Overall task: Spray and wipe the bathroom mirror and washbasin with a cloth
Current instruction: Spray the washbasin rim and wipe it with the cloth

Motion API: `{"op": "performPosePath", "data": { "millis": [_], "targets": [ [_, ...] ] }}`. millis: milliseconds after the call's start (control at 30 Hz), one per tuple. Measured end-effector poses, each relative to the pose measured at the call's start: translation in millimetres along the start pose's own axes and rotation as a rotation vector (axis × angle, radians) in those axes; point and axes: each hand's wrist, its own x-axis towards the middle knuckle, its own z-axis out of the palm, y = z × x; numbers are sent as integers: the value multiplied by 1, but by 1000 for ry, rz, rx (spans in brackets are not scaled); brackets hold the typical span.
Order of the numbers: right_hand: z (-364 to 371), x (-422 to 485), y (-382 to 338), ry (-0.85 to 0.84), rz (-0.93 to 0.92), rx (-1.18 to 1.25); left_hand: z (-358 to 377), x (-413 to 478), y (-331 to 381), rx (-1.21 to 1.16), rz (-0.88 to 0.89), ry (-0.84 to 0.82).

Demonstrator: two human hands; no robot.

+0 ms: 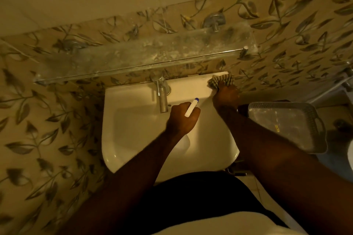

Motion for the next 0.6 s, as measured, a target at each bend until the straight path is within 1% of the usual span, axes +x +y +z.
{"op": "performPosePath", "data": {
  "millis": [133,267,333,433,500,567,600],
  "targets": [
    [8,7,-31,-61,-52,23,-7,-5,-11,-27,-19,16],
    [17,-2,-54,-121,-129,-24,-18,-10,-27,-83,-106,51],
    [25,-8,-66,-143,-209,-61,-24,-12,-36,-75,-102,65],
    [31,-19,-92,-229,-353,-153,-30,-16,-47,-28,-83,65],
    [33,-26,-107,-278,-405,-184,-35,-19,-53,-34,-84,75],
    [35,-29,-111,-283,-421,-177,-39,-22,-55,-59,-98,83],
    [38,-32,-110,-258,-433,-190,-43,-24,-56,-69,-99,84]
  ]
}}
